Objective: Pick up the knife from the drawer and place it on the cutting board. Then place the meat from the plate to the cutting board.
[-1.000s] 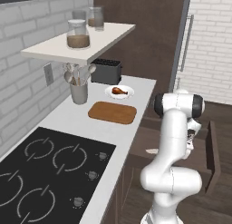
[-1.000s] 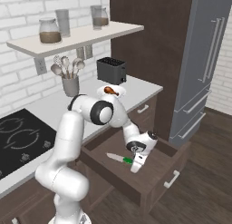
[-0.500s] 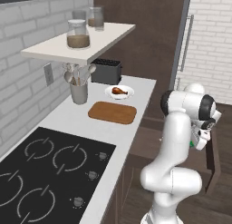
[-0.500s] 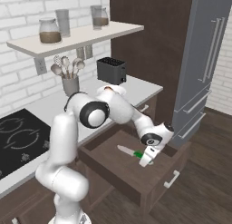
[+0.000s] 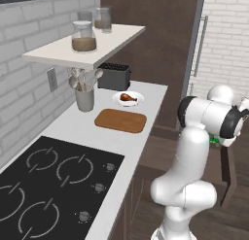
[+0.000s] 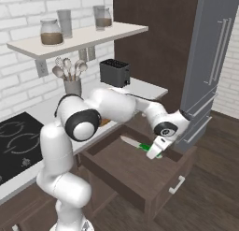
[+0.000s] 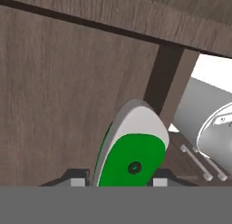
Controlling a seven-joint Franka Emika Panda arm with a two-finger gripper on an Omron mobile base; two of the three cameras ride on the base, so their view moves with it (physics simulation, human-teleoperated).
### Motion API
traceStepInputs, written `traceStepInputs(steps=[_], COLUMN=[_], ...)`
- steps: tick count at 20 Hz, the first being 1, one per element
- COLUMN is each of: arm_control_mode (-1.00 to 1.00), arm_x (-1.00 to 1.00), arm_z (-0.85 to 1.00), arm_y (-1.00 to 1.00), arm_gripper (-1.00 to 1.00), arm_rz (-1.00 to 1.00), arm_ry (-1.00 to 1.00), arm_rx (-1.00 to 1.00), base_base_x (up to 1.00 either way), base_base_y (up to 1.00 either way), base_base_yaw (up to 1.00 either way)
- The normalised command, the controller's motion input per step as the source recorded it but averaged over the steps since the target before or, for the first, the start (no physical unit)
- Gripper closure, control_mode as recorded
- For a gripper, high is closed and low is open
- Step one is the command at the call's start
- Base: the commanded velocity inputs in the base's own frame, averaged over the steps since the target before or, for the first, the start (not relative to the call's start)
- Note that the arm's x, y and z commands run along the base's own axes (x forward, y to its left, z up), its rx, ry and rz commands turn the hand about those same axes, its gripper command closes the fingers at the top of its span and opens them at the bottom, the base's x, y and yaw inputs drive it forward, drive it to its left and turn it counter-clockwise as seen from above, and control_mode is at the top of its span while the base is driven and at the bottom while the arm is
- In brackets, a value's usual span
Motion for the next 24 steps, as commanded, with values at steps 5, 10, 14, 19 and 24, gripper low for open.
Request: traceStepInputs(steps=[5,10,14,19,24], arm_control_mode=[-1.00,-1.00,-1.00,-1.00,-1.00], arm_x=[0.09,0.47,0.48,0.50,0.46], arm_z=[1.00,0.88,0.53,0.06,0.00], arm_y=[0.58,0.85,0.96,1.00,0.91], arm_gripper=[1.00,1.00,1.00,1.00,1.00], arm_rz=[-0.01,0.00,0.00,-0.05,-0.10], arm_ry=[0.01,0.07,0.05,0.03,-0.01], arm_rx=[0.07,0.01,0.00,-0.02,-0.07], base_base_x=[0.00,0.00,0.00,0.00,0.00], base_base_y=[0.00,0.00,0.00,0.00,0.00], base_base_yaw=[0.00,0.00,0.00,0.00,0.00])
